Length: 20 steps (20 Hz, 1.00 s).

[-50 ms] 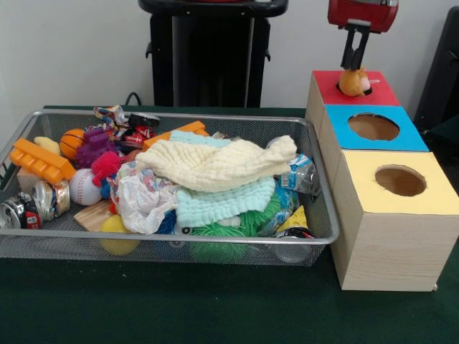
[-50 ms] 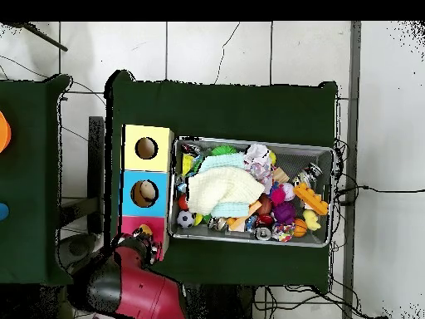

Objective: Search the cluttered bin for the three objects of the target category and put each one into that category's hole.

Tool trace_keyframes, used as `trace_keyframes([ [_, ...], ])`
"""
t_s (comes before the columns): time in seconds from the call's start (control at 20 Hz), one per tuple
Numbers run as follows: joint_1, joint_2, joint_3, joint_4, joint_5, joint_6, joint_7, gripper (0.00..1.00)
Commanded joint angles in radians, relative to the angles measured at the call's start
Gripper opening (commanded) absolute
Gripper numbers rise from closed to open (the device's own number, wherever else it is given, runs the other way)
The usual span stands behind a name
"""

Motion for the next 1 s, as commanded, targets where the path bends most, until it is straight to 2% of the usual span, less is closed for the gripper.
trace_keyframes([
  [0.05, -0.026, 0.043, 0.087, -0.019, 0.054, -0.059, 0.286, 0.0],
  [1.0, -0.074, 0.072, 0.151, 0.005, 0.045, -0.133, 0.278, 0.0],
])
